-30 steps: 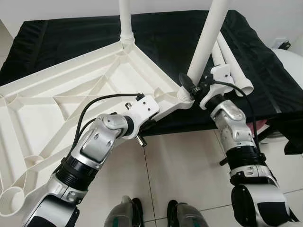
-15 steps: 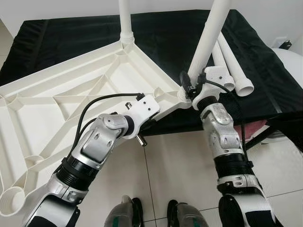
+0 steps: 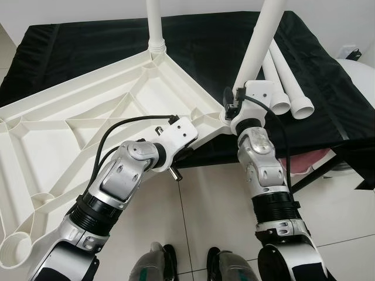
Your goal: Building children table
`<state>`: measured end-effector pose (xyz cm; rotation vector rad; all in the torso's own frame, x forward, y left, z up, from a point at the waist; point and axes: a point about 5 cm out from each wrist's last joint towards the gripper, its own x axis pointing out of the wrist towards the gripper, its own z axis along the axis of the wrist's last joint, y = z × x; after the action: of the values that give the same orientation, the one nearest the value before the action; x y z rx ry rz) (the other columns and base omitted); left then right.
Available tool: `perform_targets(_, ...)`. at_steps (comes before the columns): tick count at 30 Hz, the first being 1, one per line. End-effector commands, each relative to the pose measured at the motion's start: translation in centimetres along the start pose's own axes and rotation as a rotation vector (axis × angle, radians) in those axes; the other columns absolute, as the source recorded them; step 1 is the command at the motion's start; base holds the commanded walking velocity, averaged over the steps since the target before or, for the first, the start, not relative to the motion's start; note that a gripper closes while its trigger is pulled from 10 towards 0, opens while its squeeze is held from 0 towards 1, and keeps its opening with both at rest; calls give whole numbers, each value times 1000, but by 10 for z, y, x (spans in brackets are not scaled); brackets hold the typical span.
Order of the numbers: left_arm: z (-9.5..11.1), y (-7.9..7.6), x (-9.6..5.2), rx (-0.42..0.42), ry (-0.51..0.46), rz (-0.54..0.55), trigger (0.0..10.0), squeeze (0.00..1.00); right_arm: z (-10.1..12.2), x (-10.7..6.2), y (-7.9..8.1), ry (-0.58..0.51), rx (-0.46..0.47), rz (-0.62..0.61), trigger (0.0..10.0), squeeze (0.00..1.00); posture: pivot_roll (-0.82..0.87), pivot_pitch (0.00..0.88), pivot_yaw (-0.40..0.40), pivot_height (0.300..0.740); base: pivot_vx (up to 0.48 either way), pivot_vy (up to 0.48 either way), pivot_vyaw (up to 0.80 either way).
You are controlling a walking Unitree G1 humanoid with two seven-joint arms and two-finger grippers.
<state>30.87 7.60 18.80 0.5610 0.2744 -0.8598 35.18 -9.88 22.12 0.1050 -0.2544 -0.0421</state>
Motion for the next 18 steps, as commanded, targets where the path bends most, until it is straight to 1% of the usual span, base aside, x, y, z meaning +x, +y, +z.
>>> perform_targets(1,8,-2,-1,34,-34,20,10000,0,-1,-2,0,11,-2,-32,10000,0,-77,144,12,740,0,0,0)
perform_targets(10,8,-2,-2,34,-34,19,10000,0,2,-6,8,2,-8,-48,10000,0,-76,146,14,740,0,0,0)
perform_targets(11,8,-2,-2,34,-34,19,10000,0,1,-7,9,4,-7,-48,10000,333,-77,145,13,740,0,0,0)
perform_targets(12,8,-2,-2,34,-34,18,10000,0,0,-8,10,11,1,-36,10000,1000,-77,144,13,740,0,0,0)
perform_targets(18,8,-3,-1,34,-34,17,10000,0,1,-9,8,20,1,-19,10000,1000,-78,141,11,740,0,0,0)
